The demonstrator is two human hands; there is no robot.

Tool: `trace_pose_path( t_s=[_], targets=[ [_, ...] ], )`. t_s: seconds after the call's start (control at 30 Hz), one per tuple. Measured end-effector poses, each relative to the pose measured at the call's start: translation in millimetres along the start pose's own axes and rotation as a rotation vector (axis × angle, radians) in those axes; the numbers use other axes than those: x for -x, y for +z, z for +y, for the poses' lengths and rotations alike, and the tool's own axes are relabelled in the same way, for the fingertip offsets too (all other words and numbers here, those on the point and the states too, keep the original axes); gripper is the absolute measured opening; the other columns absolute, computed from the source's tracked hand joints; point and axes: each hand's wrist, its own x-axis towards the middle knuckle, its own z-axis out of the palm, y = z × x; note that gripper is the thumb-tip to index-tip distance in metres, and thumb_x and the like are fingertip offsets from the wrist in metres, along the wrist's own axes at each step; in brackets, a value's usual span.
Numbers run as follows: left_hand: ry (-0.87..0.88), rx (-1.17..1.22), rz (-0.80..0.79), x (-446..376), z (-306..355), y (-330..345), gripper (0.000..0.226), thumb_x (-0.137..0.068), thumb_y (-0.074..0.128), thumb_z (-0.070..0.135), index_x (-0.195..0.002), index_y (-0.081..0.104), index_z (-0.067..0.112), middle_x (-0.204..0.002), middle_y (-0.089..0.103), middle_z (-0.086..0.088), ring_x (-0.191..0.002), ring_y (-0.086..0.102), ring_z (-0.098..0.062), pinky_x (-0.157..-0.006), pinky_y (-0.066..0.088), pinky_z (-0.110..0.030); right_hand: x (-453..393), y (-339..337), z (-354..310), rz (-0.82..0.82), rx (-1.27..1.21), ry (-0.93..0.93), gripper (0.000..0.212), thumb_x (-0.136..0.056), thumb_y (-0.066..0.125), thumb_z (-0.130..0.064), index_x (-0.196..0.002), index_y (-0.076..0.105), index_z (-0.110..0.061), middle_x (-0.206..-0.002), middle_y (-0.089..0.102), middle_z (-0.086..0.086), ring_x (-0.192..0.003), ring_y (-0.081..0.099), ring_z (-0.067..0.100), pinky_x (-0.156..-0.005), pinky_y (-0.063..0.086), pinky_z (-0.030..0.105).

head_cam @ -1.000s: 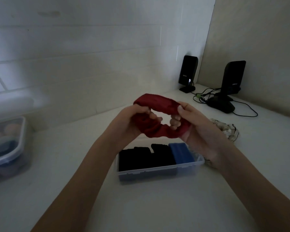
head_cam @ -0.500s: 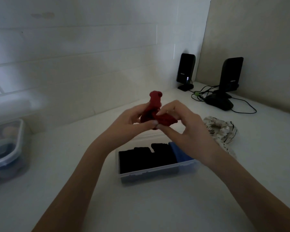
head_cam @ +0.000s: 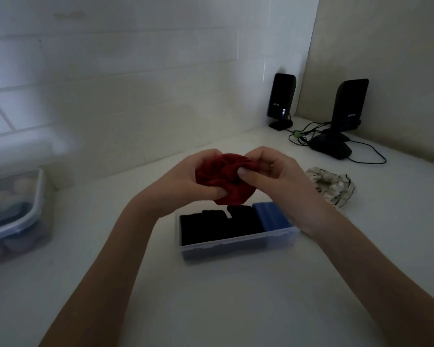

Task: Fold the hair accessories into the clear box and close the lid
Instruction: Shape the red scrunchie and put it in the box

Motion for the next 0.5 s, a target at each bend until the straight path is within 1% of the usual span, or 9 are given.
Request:
trace_pose_path(
  t_s=[0.07, 0.13, 0.2, 0.23, 0.3, 0.33, 0.37, 0.43, 0.5],
  targets=[
    [0.004, 0.034, 0.036, 8.5, 0.6, -1.4, 0.048, -0.063, 0.071, 0.001, -0.1, 0.057, 0.027, -0.093, 0.065, 0.004, -0.084, 0.064, -0.01, -0.071, 0.052, -0.023, 1.3, 3.6, 0.8, -0.003, -0.078, 0.054, 0.014, -0.085, 0.06, 0.001, -0.087, 0.054, -0.012, -0.077, 0.065, 0.012, -0.071, 0.063, 0.021, -0.063, 0.055, 0.025],
    [0.023, 0.037, 0.094, 20.6, 2.9, -3.2, 0.054, -0.068, 0.067, -0.004, -0.105, 0.052, 0.032, -0.108, 0.057, -0.002, -0.085, 0.064, -0.013, -0.072, 0.054, -0.026, 3.2, 9.0, 2.5, -0.039, -0.091, 0.086, 0.019, -0.088, 0.057, 0.001, -0.091, 0.045, -0.014, -0.073, 0.064, 0.014, -0.064, 0.064, 0.024, -0.057, 0.056, 0.031],
    [0.044, -0.03, 0.129, 34.0, 5.8, -4.9, 0.054, -0.07, 0.067, -0.005, -0.102, 0.054, 0.036, -0.115, 0.052, -0.003, -0.086, 0.066, -0.014, -0.073, 0.054, -0.024, 2.8, 15.6, 7.1, -0.094, 0.007, 0.074, 0.019, -0.089, 0.055, 0.001, -0.09, 0.045, -0.014, -0.07, 0.061, 0.02, -0.062, 0.062, 0.032, -0.059, 0.054, 0.043],
    [0.054, -0.107, 0.134, 39.9, 5.6, -6.2, 0.053, -0.071, 0.068, -0.007, -0.1, 0.058, 0.036, -0.116, 0.051, -0.002, -0.091, 0.065, -0.014, -0.075, 0.054, -0.023, 1.8, 19.4, 9.8, -0.119, 0.073, 0.065, 0.017, -0.089, 0.056, 0.002, -0.087, 0.048, -0.014, -0.069, 0.06, 0.025, -0.062, 0.059, 0.032, -0.061, 0.052, 0.046],
    [0.042, -0.358, 0.132, 48.6, 3.8, -8.7, 0.051, -0.072, 0.071, -0.007, -0.094, 0.065, 0.039, -0.112, 0.051, 0.004, -0.101, 0.059, -0.011, -0.079, 0.054, -0.02, -1.3, 26.8, 15.3, -0.174, 0.253, 0.048, 0.013, -0.085, 0.061, -0.002, -0.084, 0.058, -0.015, -0.071, 0.061, 0.032, -0.061, 0.054, 0.027, -0.063, 0.047, 0.043],
    [0.014, -0.477, 0.124, 51.5, 3.2, -9.3, 0.05, -0.071, 0.073, -0.005, -0.092, 0.067, 0.039, -0.11, 0.051, 0.008, -0.103, 0.057, -0.01, -0.081, 0.055, -0.02, -2.6, 29.4, 17.3, -0.206, 0.362, 0.045, 0.01, -0.082, 0.065, -0.007, -0.084, 0.062, -0.016, -0.073, 0.064, 0.03, -0.061, 0.055, 0.027, -0.065, 0.048, 0.039],
    [-0.023, -0.561, 0.116, 53.5, 3.4, -9.0, 0.046, -0.071, 0.074, -0.002, -0.093, 0.067, 0.038, -0.108, 0.052, 0.011, -0.103, 0.057, -0.009, -0.084, 0.055, -0.022, -3.7, 30.9, 18.7, -0.238, 0.465, 0.049, 0.01, -0.079, 0.07, -0.011, -0.086, 0.065, -0.017, -0.072, 0.067, 0.021, -0.062, 0.058, 0.025, -0.066, 0.049, 0.035],
    [-0.097, -0.658, 0.102, 55.5, 5.8, -7.1, 0.038, -0.07, 0.076, 0.002, -0.099, 0.071, 0.027, -0.104, 0.061, 0.009, -0.097, 0.06, -0.009, -0.086, 0.055, -0.027, -3.6, 33.2, 16.0, -0.289, 0.614, 0.078, 0.019, -0.075, 0.076, -0.017, -0.092, 0.069, -0.018, -0.073, 0.068, 0.003, -0.063, 0.059, 0.011, -0.065, 0.048, 0.023],
    [-0.157, -0.765, 0.084, 54.3, 9.9, -4.4, 0.034, -0.071, 0.077, 0.008, -0.102, 0.072, 0.021, -0.101, 0.067, 0.004, -0.09, 0.062, -0.01, -0.086, 0.053, -0.027, -2.8, 35.1, 10.6, -0.327, 0.736, 0.088, 0.026, -0.073, 0.077, -0.021, -0.097, 0.07, -0.02, -0.079, 0.067, -0.001, -0.069, 0.06, 0.009, -0.068, 0.047, 0.02]
  ],
)
